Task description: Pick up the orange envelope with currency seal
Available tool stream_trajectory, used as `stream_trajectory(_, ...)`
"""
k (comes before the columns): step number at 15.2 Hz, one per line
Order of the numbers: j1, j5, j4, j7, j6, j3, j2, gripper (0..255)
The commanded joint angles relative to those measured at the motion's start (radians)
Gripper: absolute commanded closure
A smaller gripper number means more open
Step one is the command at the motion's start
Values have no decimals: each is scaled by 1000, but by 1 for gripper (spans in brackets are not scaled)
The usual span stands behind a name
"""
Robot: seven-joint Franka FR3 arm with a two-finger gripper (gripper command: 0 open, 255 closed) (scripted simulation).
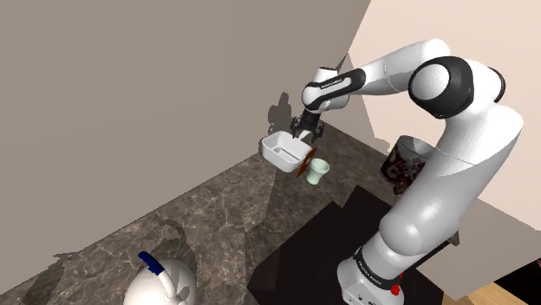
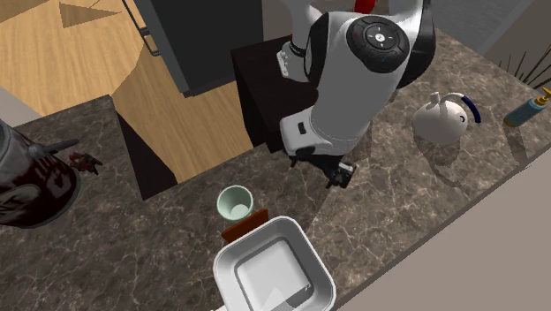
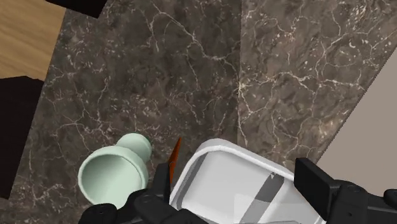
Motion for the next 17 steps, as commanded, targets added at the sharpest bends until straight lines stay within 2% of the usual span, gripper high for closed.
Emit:
stream_trajectory(1,-17,18,45,27,17,-15,67,0)
stream_trajectory(12,-133,144,274,150,70,-77,386,0)
stream_trajectory(17,-146,160,292,155,108,-73,445,0)
